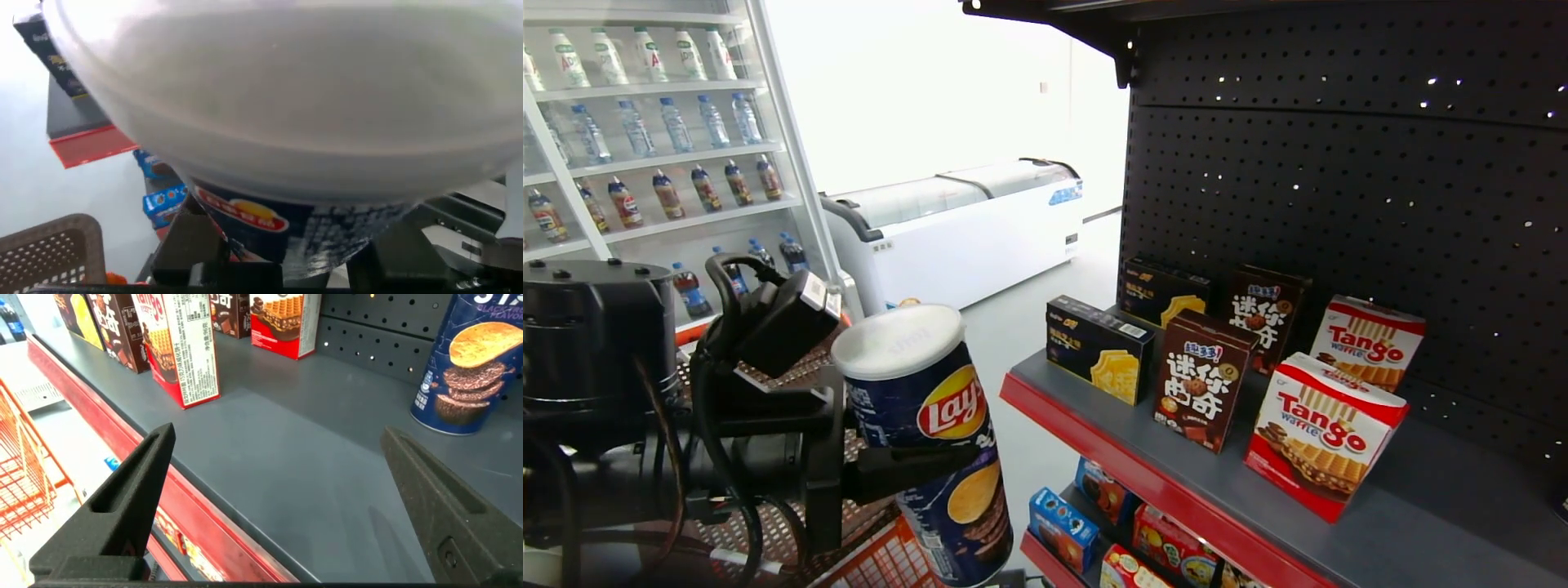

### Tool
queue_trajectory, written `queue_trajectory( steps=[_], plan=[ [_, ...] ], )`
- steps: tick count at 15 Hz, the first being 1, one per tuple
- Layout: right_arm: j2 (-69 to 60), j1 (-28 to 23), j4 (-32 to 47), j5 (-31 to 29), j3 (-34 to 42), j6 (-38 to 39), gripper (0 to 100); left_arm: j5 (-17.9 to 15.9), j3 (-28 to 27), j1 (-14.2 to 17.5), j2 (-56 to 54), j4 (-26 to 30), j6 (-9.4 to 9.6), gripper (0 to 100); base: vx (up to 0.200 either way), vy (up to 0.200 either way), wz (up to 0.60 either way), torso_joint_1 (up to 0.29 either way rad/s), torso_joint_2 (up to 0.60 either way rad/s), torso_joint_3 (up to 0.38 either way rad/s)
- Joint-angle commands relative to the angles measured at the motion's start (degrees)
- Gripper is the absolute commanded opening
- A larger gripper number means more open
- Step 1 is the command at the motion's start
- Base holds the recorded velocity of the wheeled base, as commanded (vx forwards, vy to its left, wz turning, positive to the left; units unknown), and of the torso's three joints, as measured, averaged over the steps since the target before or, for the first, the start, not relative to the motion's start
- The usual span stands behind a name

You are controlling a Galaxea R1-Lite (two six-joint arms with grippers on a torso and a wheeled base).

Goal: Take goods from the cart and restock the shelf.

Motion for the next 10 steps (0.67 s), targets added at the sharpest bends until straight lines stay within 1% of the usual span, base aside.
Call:
queue_trajectory(
  steps=[1,4,10],
  plan=[
    [0.07,-0.01,-0.01,-0.05,0.00,0.00,100,-0.29,-0.59,-0.33,1.41,0.06,0.01,0,0.000,0.000,0.00,0.000,0.00,0.000],
    [0.07,-0.01,-0.01,0.03,0.00,0.00,100,-0.47,-1.47,-1.73,2.64,0.06,0.01,0,0.000,0.000,0.00,0.000,0.00,0.000],
    [0.07,-0.01,-0.01,0.03,0.00,0.00,100,-0.56,-4.20,-2.17,5.10,0.06,0.10,0,0.000,0.000,0.00,0.000,0.00,0.000]
  ],
)
